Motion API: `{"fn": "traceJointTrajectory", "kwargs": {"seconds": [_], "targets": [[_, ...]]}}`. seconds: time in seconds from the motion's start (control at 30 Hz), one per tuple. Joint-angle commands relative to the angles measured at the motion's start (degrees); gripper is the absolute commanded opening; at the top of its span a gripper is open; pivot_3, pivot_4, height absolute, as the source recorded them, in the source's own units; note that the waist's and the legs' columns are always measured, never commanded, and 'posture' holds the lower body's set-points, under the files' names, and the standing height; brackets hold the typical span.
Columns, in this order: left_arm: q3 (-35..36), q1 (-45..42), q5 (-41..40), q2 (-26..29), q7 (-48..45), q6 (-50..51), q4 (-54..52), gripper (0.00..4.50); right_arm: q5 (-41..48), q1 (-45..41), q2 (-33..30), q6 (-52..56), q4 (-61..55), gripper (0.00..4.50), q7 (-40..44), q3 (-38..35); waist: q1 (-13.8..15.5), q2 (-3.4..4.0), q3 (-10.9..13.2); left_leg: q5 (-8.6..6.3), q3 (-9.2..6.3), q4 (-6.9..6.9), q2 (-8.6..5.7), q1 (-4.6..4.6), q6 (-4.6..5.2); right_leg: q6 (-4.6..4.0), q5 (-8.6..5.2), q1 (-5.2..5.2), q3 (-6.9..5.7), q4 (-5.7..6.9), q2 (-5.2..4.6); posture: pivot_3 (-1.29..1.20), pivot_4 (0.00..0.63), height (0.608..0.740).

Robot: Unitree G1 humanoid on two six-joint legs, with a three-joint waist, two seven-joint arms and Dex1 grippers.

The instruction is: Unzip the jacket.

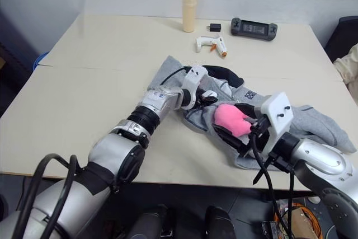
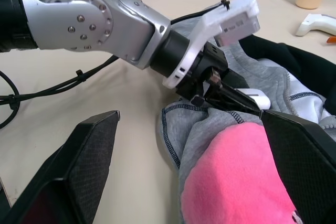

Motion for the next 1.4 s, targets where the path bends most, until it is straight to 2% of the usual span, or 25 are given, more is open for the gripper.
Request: {"fn": "traceJointTrajectory", "kwargs": {"seconds": [0.03, 0.17, 0.23, 0.3, 0.37, 0.47, 0.57, 0.77, 0.8, 0.87, 0.9, 0.97, 1.1, 1.2, 1.3, 1.4], "targets": [[3.49, 3.77, -4.32, 4.95, -0.37, 8.17, -21.56, 2.34, -0.57, -2.39, -0.19, -1.47, 0.96, 4.5, 1.37, 0.28, -0.85, 0.0, 0.0, -0.01, 0.0, -0.01, 0.01, 0.01, -0.03, 0.0, 0.0, 0.0, 0.06, 0.0, 0.02, 0.0, 0.15, 0.74], [8.08, 11.86, -5.5, 12.8, 3.62, 17.33, -42.94, 2.34, -2.18, -7.21, 0.32, -2.02, 4.55, 4.5, 4.05, 4.34, -2.19, 0.03, 0.01, 0.01, -0.02, -0.05, 0.07, 0.05, -0.11, -0.01, -0.01, 0.03, 0.21, 0.01, 0.1, 0.0, 0.15, 0.74], [10.64, 17.07, -2.53, 17.91, 7.55, 21.17, -49.79, 2.34, -3.78, -11.38, 1.41, -2.49, 7.36, 4.5, 5.52, 7.9, -2.29, 0.04, 0.0, 0.05, -0.05, -0.05, 0.08, 0.05, -0.18, -0.03, -0.02, 0.04, 0.19, 0.03, 0.12, 0.0, 0.15, 0.74], [16.92, 26.06, 2.13, 25.11, 11.82, 26.9, -57.05, 2.34, -5.89, -17.32, 3.59, -3.12, 10.75, 4.5, 8.19, 13.88, -1.26, 0.03, 0.01, 0.08, -0.07, -0.02, 0.08, 0.07, -0.2, -0.03, -0.02, 0.09, 0.12, 0.06, 0.17, 0.0, 0.15, 0.74], [21.12, 34.57, 5.03, 30.36, 13.06, 30.56, -62.22, 2.34, -6.86, -20.78, 4.82, -3.48, 12.64, 4.5, 11.53, 17.95, -2.29, 0.05, -0.01, 0.11, 0.01, 0.02, 0.0, 0.15, -0.14, 0.0, 0.0, 0.12, 0.14, 0.11, 0.28, 0.0, 0.15, 0.74], [25.88, 43.59, 6.26, 33.74, 14.88, 33.97, -66.87, 2.34, -7.98, -23.56, 5.37, -3.98, 14.5, 4.5, 16.28, 21.4, -4.05, 0.03, 0.01, -0.02, 0.02, -0.09, 0.12, 0.35, -0.35, -0.03, -0.02, 0.03, 0.4, 0.14, 0.4, 0.0, 0.15, 0.74], [30.49, 49.37, 5.72, 33.96, 15.94, 36.1, -69.33, 2.34, -9.9, -25.59, 5.84, -5.2, 16.82, 4.5, 20.65, 24.0, -1.88, -0.01, 0.02, -0.11, -0.51, -0.02, 0.24, 0.08, -0.57, -0.37, -0.22, -0.12, 0.32, 0.35, 0.72, 0.0, 0.15, 0.74], [33.74, 53.01, 2.63, 32.21, 16.07, 32.6, -65.27, 2.34, -13.96, -29.08, 8.05, -6.85, 21.53, 4.5, 25.73, 27.21, -1.14, -0.06, -0.01, -0.27, -0.81, 0.07, -0.14, 0.09, -0.83, -0.24, -0.14, 0.2, 0.38, 0.14, 0.02, 0.0, 0.15, 0.74], [34.36, 53.66, 2.36, 32.15, 16.29, 31.99, -64.71, 3.08, -14.33, -29.21, 8.21, -6.87, 21.76, 4.5, 26.24, 27.25, -1.36, -0.06, -0.01, -0.26, -0.81, 0.07, -0.14, 0.1, -0.83, -0.24, -0.14, 0.19, 0.38, 0.19, 0.02, 0.0, 0.15, 0.74], [35.39, 54.71, 1.5, 32.83, 16.08, 31.91, -64.98, 3.62, -15.21, -29.05, 8.09, -6.88, 21.92, 4.5, 27.12, 27.03, -1.49, -0.06, -0.01, -0.27, -0.78, 0.03, -0.12, 0.1, -0.88, -0.25, -0.14, 0.09, 0.39, 0.27, 0.04, 0.0, 0.15, 0.74], [35.86, 54.99, 0.99, 33.33, 15.8, 32.15, -65.45, 4.03, -15.62, -28.8, 7.92, -6.91, 21.94, 4.5, 27.48, 26.78, -1.52, -0.06, -0.01, -0.27, -0.78, -0.03, -0.08, 0.11, -0.95, -0.29, -0.16, 0.08, 0.33, 0.28, 0.08, 0.0, 0.15, 0.74], [36.9, 55.11, -0.12, 34.9, 14.83, 32.79, -66.47, 4.48, -16.1, -27.94, 7.26, -6.72, 21.84, 4.5, 27.86, 25.67, -1.53, -0.06, -0.01, -0.29, -0.76, -0.04, 0.0, 0.12, -1.02, -0.39, -0.22, 0.05, 0.18, 0.32, 0.13, 0.0, 0.15, 0.74], [36.84, 53.48, -4.55, 43.8, 7.82, 35.09, -66.5, 4.48, -16.35, -24.91, 4.37, -6.13, 20.68, 4.5, 27.69, 21.38, -1.45, -0.09, 0.01, -0.28, -0.77, -0.04, 0.05, 0.1, -1.03, -0.42, -0.24, 0.05, 0.04, 0.31, 0.16, 0.0, 0.15, 0.74], [36.27, 48.82, -10.01, 51.22, 0.41, 35.61, -64.33, 4.48, -16.38, -21.62, 1.18, -5.88, 19.92, 4.5, 27.26, 16.56, -1.31, -0.1, 0.01, -0.3, -0.74, -0.03, 0.02, 0.08, -1.05, -0.42, -0.24, 0.05, 0.03, 0.3, 0.1, 0.0, 0.15, 0.74], [34.74, 42.24, -19.58, 56.53, -10.6, 36.1, -64.16, 4.48, -16.37, -17.14, -2.27, -5.41, 19.26, 4.5, 26.63, 10.12, -1.15, -0.09, 0.02, -0.3, -0.75, -0.04, 0.01, 0.11, -1.06, -0.42, -0.24, 0.08, 0.05, 0.26, 0.05, 0.0, 0.15, 0.74], [29.09, 39.59, -28.82, 59.85, -24.31, 33.08, -68.34, 4.48, -17.0, -11.41, -4.6, -5.05, 18.13, 4.5, 25.9, 4.75, -1.38, -0.08, 0.02, -0.32, -0.74, -0.09, 0.01, 0.09, -1.1, -0.42, -0.24, 0.09, 0.05, 0.17, 0.07, 0.0, 0.15, 0.74]]}}
